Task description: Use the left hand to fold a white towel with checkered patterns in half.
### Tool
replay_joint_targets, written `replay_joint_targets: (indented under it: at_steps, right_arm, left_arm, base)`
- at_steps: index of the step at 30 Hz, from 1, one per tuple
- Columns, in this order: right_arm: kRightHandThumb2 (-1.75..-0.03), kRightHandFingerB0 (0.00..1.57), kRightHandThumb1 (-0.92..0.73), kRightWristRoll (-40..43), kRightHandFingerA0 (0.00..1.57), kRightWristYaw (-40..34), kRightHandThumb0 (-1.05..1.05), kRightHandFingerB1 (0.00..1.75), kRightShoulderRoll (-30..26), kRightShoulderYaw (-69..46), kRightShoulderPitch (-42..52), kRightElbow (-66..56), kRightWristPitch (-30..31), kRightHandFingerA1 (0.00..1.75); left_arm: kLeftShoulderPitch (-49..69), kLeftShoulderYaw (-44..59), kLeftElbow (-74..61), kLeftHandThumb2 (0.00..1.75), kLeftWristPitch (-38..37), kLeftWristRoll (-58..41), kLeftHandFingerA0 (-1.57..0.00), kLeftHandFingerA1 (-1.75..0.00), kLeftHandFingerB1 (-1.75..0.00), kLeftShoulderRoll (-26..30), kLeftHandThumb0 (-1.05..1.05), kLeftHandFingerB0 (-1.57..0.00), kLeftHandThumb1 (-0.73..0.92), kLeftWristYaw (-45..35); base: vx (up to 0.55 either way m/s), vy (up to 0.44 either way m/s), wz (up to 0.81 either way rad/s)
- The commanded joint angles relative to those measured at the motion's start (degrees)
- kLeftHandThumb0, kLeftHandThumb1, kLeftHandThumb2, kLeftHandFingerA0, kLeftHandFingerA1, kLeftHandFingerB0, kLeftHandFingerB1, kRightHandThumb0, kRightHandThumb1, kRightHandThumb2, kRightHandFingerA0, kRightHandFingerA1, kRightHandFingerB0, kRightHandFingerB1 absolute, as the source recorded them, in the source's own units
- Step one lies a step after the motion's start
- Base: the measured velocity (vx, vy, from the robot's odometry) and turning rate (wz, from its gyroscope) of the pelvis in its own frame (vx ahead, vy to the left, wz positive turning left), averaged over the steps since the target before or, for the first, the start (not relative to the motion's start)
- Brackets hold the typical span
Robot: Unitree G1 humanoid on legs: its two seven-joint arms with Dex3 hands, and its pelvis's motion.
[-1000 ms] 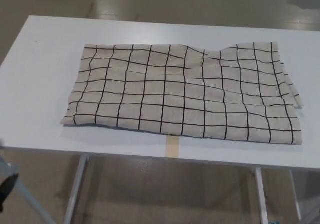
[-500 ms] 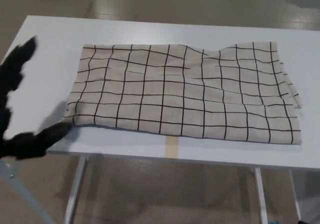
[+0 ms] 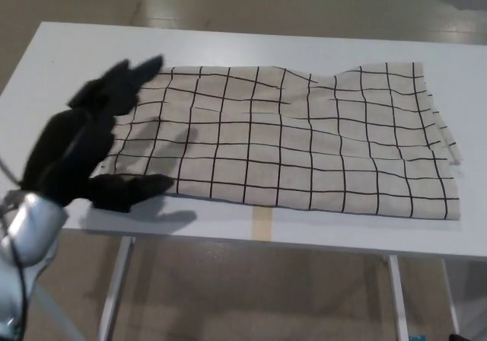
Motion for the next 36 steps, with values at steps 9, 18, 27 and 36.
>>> replay_joint_targets:
  at_steps: [9, 18, 27, 36]
  right_arm:
    - [-0.56, 0.41, -0.54, -3.0, 0.54, -2.7, -0.22, 0.43, -1.1, 0.4, 0.9, -0.3, -4.4, 0.46]
    - [-0.56, 0.41, -0.54, -3.4, 0.55, -3.4, -0.22, 0.43, -1.1, 0.7, 1.3, -0.3, -5.0, 0.46]
    - [-0.56, 0.42, -0.54, -3.8, 0.55, -3.8, -0.23, 0.43, -1.6, 1.0, 1.1, -0.2, -5.5, 0.46]
    - [-0.56, 0.44, -0.54, -4.0, 0.56, -4.6, -0.22, 0.44, -0.7, 1.3, 1.8, -0.9, -5.3, 0.46]
  left_arm:
    - [-14.1, -17.1, 21.4, 0.74, 13.3, 19.6, 0.00, -0.12, -0.20, 1.8, -0.57, 0.00, 0.37, 8.2]
    - [-17.4, -23.0, 28.2, 0.75, 13.9, 21.9, 0.00, -0.11, -0.19, 2.1, -0.58, 0.00, 0.37, 11.8]
    - [-20.6, -26.6, 36.0, 0.74, 15.6, 22.4, 0.00, -0.11, -0.20, 0.8, -0.58, 0.00, 0.37, 15.1]
    - [-23.1, -33.7, 41.6, 0.72, 16.3, 27.0, -0.08, -0.22, -0.23, -2.8, -0.60, -0.08, 0.37, 22.9]
  base:
    - [0.00, 0.000, 0.00]
    - [0.00, 0.000, 0.00]
    - [0.00, 0.000, 0.00]
    - [0.00, 0.000, 0.00]
